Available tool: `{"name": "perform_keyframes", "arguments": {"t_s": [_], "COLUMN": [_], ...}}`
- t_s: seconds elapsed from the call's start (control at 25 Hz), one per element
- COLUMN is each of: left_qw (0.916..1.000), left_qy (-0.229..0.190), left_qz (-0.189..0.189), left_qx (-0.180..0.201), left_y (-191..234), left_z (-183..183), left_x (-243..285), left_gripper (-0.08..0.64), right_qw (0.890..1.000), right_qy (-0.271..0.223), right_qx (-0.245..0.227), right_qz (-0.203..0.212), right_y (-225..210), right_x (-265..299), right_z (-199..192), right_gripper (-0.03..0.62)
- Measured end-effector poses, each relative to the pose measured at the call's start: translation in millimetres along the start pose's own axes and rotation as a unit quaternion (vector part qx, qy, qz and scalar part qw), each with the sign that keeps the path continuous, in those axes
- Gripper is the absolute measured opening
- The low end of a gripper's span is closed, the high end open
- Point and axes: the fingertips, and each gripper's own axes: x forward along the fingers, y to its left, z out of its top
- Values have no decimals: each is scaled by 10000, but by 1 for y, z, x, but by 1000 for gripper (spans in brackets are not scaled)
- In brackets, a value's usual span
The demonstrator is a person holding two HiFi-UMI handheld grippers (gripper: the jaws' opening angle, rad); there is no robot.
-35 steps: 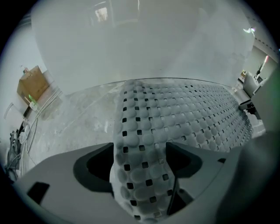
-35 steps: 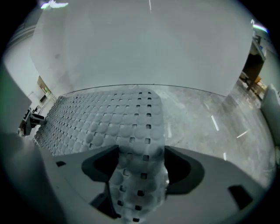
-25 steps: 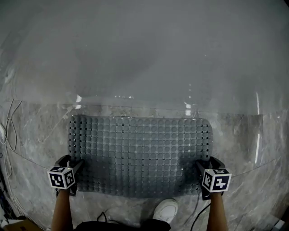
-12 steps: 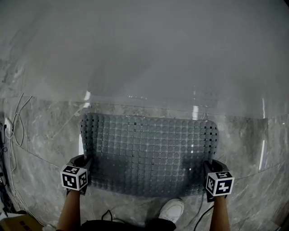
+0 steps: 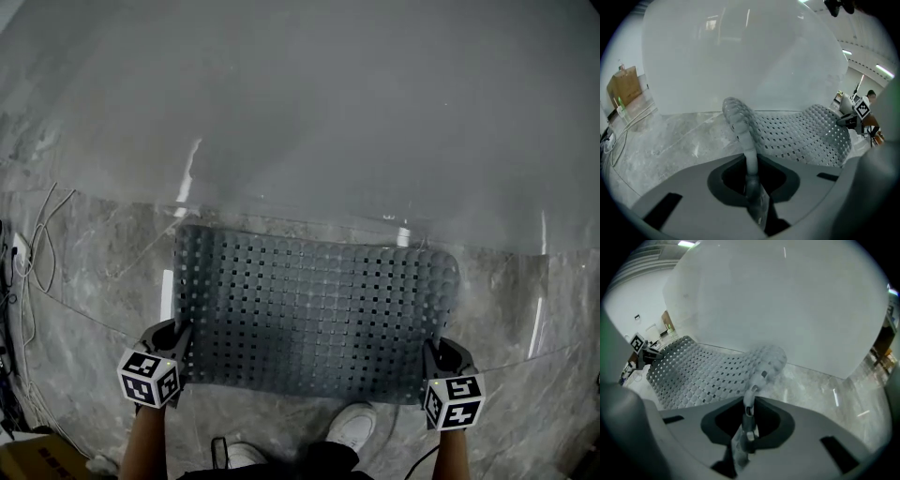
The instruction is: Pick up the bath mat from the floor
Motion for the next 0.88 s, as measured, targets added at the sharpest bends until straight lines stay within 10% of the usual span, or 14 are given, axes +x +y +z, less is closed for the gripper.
{"name": "perform_keyframes", "arguments": {"t_s": [0.4,0.88], "left_qw": [9982,9944], "left_qy": [-582,-1006], "left_qz": [-121,-289], "left_qx": [-48,133], "left_y": [-35,-83], "left_z": [89,232], "left_x": [-113,-386], "left_gripper": [51,51], "right_qw": [9972,9921], "right_qy": [-540,-1003], "right_qx": [-392,-244], "right_qz": [-339,-719], "right_y": [14,47], "right_x": [-141,-438], "right_z": [93,207], "right_gripper": [72,72]}}
